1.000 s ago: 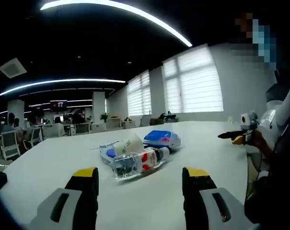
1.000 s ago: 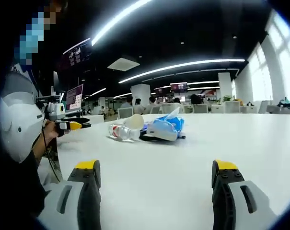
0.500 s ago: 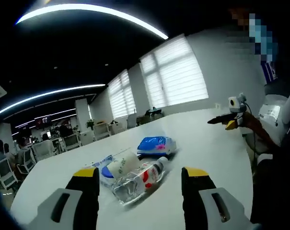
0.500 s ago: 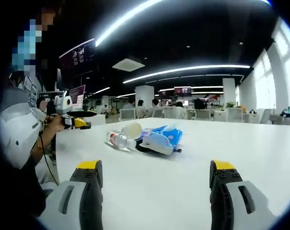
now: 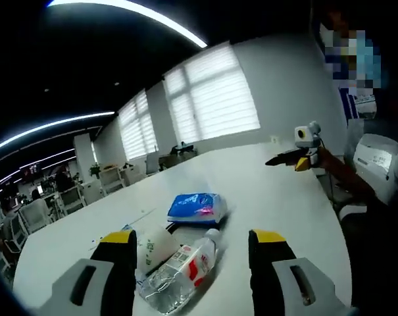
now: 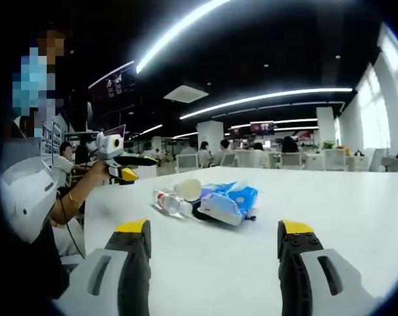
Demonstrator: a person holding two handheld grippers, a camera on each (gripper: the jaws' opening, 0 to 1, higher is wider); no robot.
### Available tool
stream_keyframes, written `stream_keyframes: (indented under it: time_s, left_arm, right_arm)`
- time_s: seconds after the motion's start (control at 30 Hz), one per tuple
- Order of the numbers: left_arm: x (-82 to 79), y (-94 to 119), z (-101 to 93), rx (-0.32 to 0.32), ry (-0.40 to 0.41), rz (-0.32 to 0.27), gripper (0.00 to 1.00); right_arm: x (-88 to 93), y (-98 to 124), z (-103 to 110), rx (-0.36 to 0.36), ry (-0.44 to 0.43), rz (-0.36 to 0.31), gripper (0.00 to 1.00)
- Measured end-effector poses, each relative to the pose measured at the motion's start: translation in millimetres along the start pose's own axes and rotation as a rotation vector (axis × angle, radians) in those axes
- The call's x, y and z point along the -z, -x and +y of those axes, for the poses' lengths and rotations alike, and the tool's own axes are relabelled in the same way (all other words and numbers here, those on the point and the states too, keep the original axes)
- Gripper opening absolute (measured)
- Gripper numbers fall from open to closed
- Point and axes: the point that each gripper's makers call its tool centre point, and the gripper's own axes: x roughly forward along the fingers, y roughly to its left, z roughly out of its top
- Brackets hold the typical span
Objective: Arrange the tabletop items into an orderly group along one side of the table until the central work area is clear of visible clutter.
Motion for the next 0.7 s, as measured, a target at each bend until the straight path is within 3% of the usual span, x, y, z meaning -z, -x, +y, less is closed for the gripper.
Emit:
stream_keyframes:
  time_s: [0.3,0.7]
  left_arm:
    - [-12.9,-43,14.6,0.017,0.044,-0.01,0.67]
    - [-10.6,-89,20.2,0.053,0.044,0.046,0.66]
  right_arm:
    - [-9.4,-23,-6,-0.019,0.017,0.005,0.76]
    - [-13.0,-45,-15,-0.025,0.036,0.013,0.7]
